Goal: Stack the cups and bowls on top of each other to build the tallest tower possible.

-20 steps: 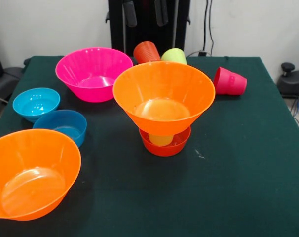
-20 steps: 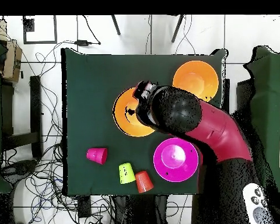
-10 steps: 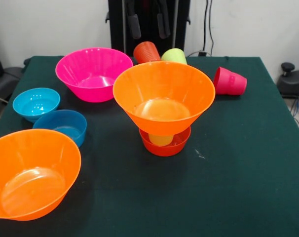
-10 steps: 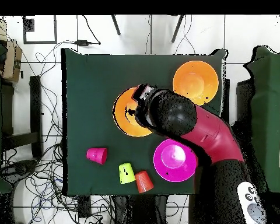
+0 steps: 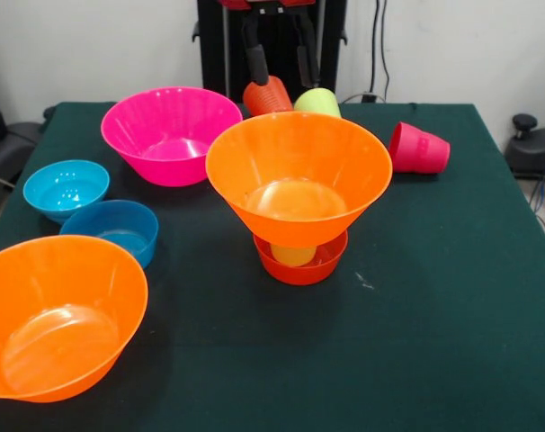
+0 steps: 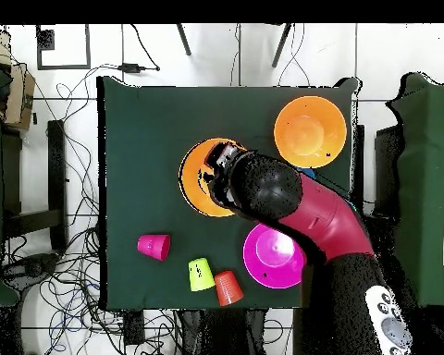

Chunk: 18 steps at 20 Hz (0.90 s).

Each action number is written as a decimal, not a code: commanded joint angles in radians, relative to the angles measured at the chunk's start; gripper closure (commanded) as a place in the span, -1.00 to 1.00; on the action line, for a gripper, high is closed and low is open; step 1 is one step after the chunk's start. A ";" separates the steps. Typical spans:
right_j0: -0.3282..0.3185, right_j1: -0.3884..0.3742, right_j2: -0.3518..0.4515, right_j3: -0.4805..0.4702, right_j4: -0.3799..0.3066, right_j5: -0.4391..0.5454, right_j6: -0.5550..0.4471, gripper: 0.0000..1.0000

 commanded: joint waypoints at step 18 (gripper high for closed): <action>-0.052 0.004 0.154 0.272 0.060 -0.161 0.087 -1.00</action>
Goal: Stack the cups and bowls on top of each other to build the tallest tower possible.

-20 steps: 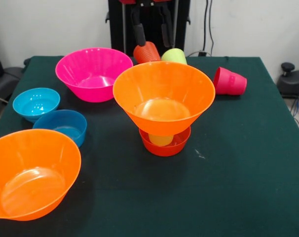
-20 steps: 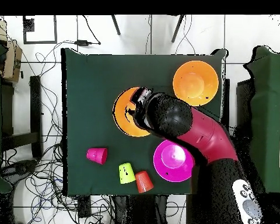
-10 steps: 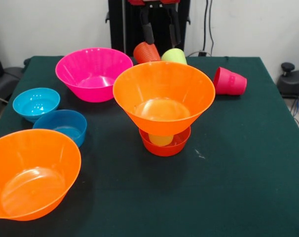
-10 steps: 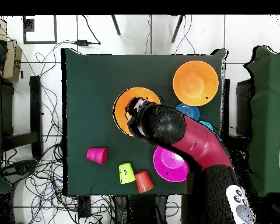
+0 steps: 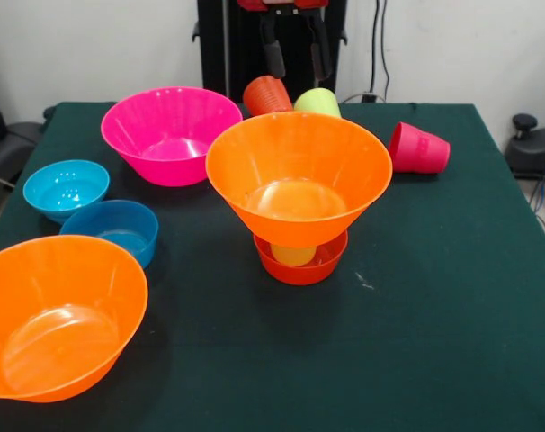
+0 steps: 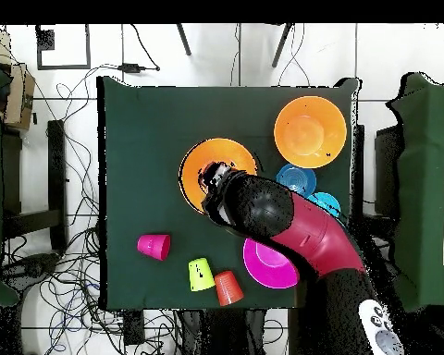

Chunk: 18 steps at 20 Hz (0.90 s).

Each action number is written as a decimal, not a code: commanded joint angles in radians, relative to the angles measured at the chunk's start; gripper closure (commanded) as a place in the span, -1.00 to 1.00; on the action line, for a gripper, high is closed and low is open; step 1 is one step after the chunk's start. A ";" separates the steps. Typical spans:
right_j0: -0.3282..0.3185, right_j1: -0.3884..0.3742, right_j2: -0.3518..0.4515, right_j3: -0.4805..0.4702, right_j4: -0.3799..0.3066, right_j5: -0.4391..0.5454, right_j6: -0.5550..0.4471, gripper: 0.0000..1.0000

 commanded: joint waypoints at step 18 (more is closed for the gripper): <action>-0.054 -0.001 0.210 0.297 0.022 -0.258 0.144 -1.00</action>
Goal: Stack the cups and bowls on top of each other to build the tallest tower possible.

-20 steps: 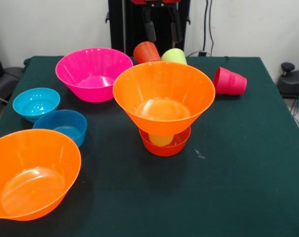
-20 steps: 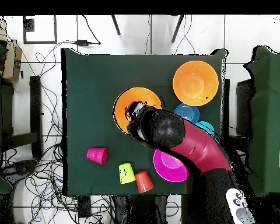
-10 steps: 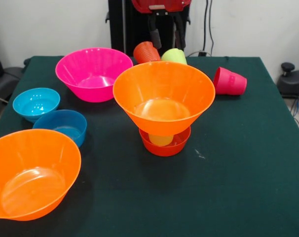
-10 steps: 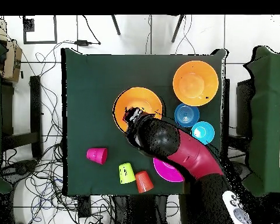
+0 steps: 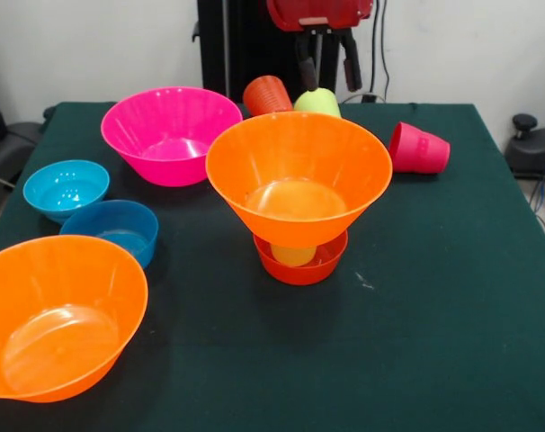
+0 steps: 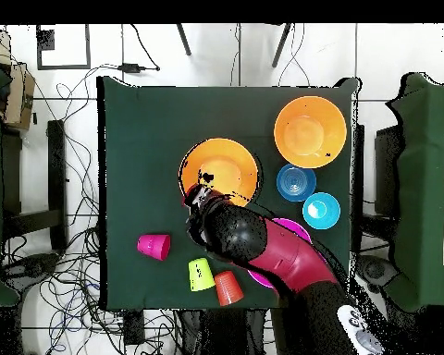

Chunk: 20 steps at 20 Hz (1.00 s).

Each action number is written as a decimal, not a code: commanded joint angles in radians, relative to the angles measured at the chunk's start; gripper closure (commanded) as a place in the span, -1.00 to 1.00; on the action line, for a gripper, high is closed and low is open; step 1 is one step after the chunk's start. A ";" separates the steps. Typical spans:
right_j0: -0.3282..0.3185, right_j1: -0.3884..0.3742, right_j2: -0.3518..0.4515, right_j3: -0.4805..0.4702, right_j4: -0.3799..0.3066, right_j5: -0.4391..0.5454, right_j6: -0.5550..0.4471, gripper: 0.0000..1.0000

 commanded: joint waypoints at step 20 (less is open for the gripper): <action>-0.043 0.200 0.194 0.074 -0.044 -0.249 0.148 -1.00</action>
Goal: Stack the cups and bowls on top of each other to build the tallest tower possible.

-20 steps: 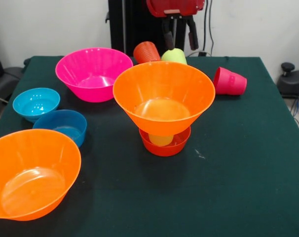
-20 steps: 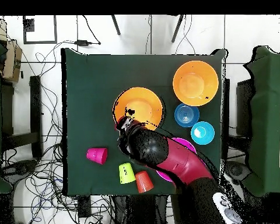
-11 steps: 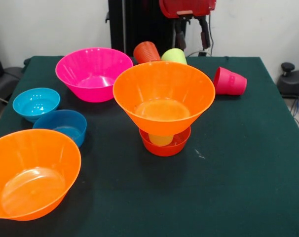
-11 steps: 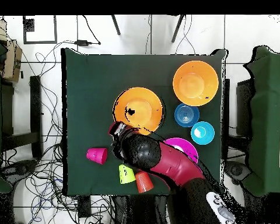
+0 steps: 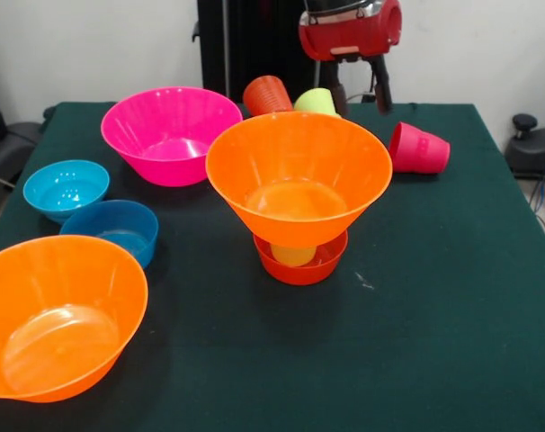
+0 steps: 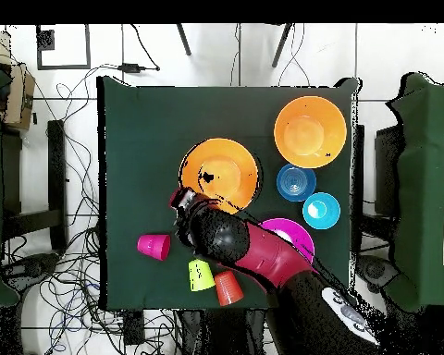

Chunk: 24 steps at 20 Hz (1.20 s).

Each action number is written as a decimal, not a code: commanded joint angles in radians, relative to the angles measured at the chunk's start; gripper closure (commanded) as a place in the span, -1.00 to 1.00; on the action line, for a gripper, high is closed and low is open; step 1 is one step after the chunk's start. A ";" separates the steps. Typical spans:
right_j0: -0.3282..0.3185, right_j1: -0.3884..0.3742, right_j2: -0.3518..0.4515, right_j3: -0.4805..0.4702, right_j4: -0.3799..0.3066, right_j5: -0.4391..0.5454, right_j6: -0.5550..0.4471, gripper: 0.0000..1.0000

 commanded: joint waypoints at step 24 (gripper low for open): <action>0.025 -0.024 0.087 -0.002 0.006 0.004 0.189 -1.00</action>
